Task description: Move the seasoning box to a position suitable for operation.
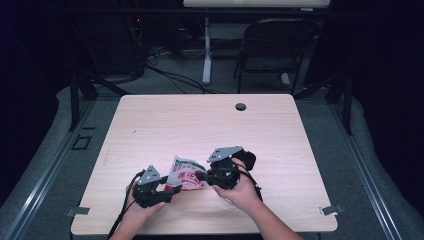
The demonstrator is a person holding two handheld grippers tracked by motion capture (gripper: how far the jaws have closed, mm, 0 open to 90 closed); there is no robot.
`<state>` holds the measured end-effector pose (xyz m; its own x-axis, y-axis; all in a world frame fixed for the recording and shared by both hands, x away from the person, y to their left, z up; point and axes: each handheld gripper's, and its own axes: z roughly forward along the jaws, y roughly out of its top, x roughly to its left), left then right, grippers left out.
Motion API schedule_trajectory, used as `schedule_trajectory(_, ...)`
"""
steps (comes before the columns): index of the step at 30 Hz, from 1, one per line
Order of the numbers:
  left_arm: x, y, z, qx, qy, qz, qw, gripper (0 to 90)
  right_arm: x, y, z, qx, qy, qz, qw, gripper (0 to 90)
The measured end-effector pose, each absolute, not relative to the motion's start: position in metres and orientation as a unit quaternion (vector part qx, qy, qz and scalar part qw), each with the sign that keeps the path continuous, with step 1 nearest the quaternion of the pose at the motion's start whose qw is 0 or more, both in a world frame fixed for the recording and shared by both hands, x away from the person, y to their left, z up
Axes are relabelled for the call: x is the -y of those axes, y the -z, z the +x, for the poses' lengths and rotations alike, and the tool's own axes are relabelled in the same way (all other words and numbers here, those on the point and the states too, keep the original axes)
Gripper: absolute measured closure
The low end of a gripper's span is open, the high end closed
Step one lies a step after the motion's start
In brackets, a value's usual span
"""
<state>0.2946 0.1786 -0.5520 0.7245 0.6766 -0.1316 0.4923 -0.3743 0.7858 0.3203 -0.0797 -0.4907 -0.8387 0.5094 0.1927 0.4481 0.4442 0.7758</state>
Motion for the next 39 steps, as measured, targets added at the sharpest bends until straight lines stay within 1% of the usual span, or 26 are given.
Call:
schedule_trajectory(4, -0.177, 0.556, 0.296, -0.348, -0.102, 0.83, 0.423, 42.7, 0.082, 0.491, 0.32, -0.852, -0.441, 0.279, 0.035, 90.0)
schedule_trajectory(12, -0.176, 0.565, 0.302, -0.35, -0.09, 0.832, 0.421, 38.3, 0.084, 0.493, 0.315, -0.851, -0.446, 0.274, 0.042, 90.0)
schedule_trajectory(13, -0.175, 0.567, 0.302, -0.355, -0.095, 0.828, 0.422, 38.4, 0.084, 0.494, 0.315, -0.851, -0.446, 0.273, 0.043, 90.0)
schedule_trajectory(14, -0.175, 0.568, 0.303, -0.35, -0.085, 0.83, 0.426, 38.4, 0.085, 0.495, 0.315, -0.852, -0.446, 0.272, 0.043, 90.0)
schedule_trajectory(19, -0.172, 0.572, 0.305, -0.343, -0.088, 0.836, 0.42, 35.3, 0.088, 0.498, 0.313, -0.849, -0.45, 0.273, 0.045, 90.0)
schedule_trajectory(20, -0.171, 0.573, 0.305, -0.345, -0.097, 0.834, 0.419, 34.7, 0.088, 0.498, 0.312, -0.849, -0.45, 0.272, 0.046, 90.0)
schedule_trajectory(25, -0.168, 0.578, 0.309, -0.347, -0.08, 0.839, 0.411, 30.5, 0.088, 0.498, 0.31, -0.848, -0.453, 0.272, 0.054, 90.0)
schedule_trajectory(39, -0.165, 0.582, 0.312, -0.341, -0.058, 0.842, 0.415, 29.7, 0.089, 0.493, 0.304, -0.844, -0.462, 0.261, 0.072, 90.0)
